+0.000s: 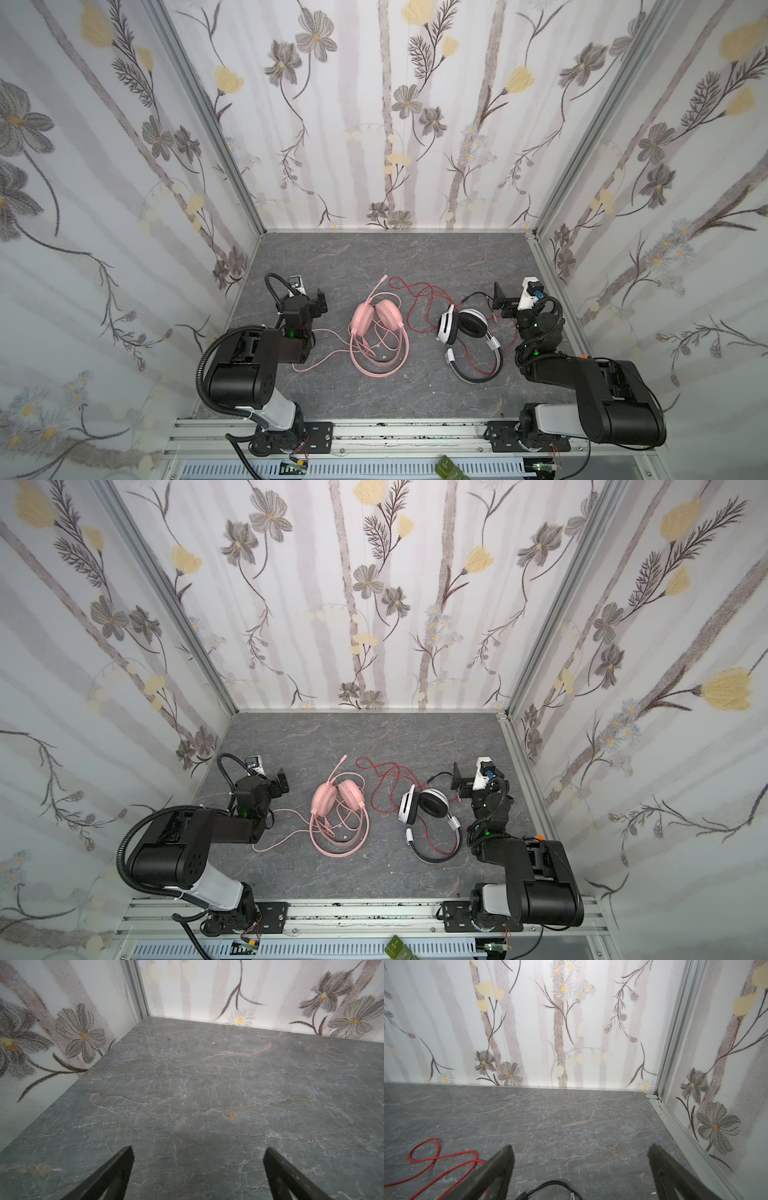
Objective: Wrap the headphones
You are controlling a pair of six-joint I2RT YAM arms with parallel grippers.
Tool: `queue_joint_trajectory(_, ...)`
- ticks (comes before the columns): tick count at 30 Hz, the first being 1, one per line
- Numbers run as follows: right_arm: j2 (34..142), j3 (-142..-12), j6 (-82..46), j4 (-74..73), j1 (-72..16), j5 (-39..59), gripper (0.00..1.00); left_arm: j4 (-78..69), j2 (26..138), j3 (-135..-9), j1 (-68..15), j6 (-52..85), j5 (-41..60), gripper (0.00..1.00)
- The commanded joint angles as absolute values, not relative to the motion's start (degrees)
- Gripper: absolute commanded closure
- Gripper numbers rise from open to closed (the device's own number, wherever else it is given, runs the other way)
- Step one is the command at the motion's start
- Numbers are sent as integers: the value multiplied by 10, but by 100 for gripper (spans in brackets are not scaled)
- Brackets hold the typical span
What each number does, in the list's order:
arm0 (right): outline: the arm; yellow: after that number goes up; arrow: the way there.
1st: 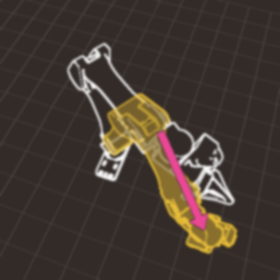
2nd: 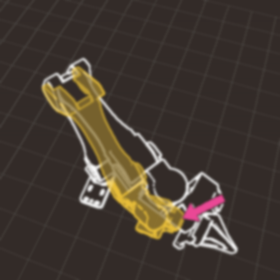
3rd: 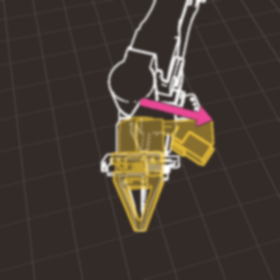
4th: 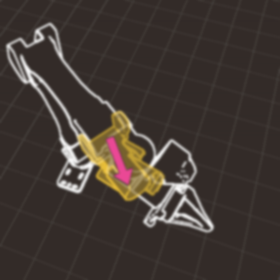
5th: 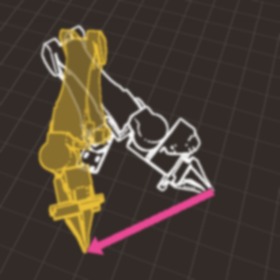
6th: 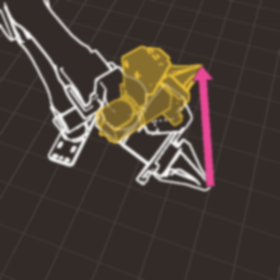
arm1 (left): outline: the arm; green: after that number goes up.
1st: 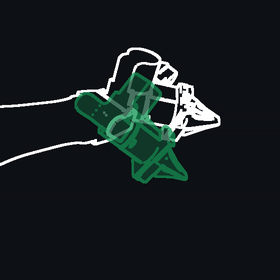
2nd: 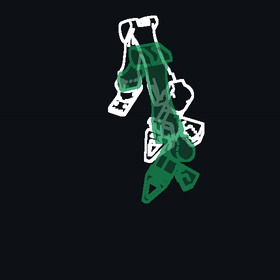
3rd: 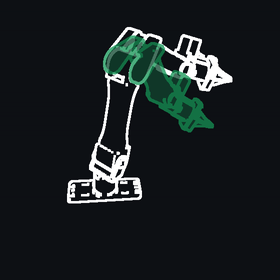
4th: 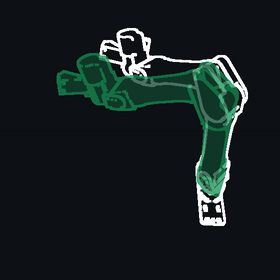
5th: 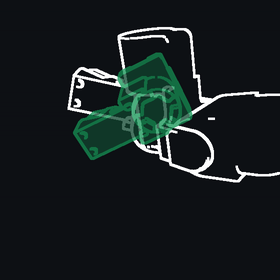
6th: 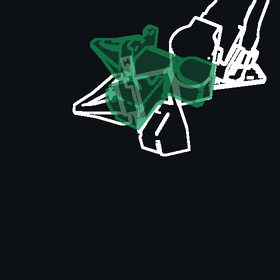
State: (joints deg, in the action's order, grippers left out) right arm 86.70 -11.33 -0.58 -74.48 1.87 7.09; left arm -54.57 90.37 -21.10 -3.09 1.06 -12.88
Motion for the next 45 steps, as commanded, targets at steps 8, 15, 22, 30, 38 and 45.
queue_joint_trajectory(8, 868, -113, -6, -763, 19, 76, 0, -552, 904, -213, -29, 10, -130, 0)
queue_joint_trajectory(15, 854, -128, -12, -724, -8, -37, 0, -539, 901, -217, -18, 17, -106, 0)
queue_joint_trajectory(22, 621, -313, -269, -236, -57, -178, 0, -180, 676, -302, -76, 131, -278, 0)
queue_joint_trajectory(30, 593, -334, -278, -199, -118, 128, 0, 154, 560, -383, -197, 305, -99, 0)
queue_joint_trajectory(38, 740, -461, -184, -53, -324, 148, 1, 324, 494, -402, -206, 413, -55, 0)
queue_joint_trajectory(45, 910, -591, -173, 46, -390, 166, 11, 364, 524, -404, -206, 478, -13, 0)
